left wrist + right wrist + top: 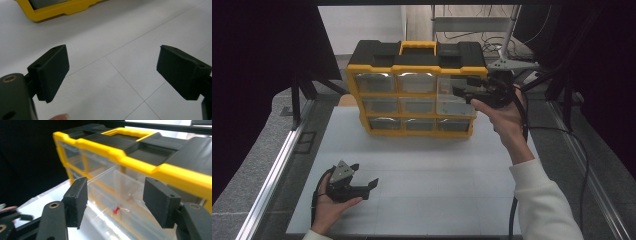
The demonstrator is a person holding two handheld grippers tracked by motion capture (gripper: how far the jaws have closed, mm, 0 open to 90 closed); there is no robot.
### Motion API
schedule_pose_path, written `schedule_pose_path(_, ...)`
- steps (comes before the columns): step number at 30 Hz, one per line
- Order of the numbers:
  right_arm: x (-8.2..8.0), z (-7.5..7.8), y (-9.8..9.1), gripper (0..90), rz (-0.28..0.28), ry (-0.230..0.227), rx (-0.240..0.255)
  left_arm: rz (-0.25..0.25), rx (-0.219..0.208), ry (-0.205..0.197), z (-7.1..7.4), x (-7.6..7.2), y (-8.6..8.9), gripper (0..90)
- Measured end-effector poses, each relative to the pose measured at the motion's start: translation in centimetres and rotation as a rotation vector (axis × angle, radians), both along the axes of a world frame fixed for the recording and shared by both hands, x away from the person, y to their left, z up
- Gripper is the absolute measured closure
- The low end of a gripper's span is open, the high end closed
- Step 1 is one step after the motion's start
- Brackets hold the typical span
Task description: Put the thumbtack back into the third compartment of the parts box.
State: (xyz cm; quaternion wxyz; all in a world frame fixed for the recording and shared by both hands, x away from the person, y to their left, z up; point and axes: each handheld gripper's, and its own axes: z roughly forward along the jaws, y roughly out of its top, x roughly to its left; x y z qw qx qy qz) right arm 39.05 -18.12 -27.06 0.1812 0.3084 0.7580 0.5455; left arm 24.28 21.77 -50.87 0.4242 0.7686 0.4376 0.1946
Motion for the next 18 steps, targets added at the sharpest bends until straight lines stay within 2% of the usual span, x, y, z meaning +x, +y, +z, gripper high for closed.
schedule_pose_path(5,-2.0,-0.6,-0.9,36.3,0.048,-0.017,0.012,0.0,-0.002,-0.003,0.0,0.0,0.1,11.2)
schedule_pose_path(10,-4.1,-1.6,-2.0,35.9,0.067,-0.019,0.011,0.001,-0.005,-0.004,0.1,-0.1,0.1,11.1)
schedule_pose_path(14,-5.9,-3.3,-3.3,35.9,0.078,-0.001,0.006,0.003,-0.007,-0.003,0.1,0.0,0.1,11.1)
schedule_pose_path(18,-7.4,-5.6,-4.3,35.4,0.074,0.031,-0.011,0.0,-0.013,-0.003,0.1,0.0,0.1,11.1)
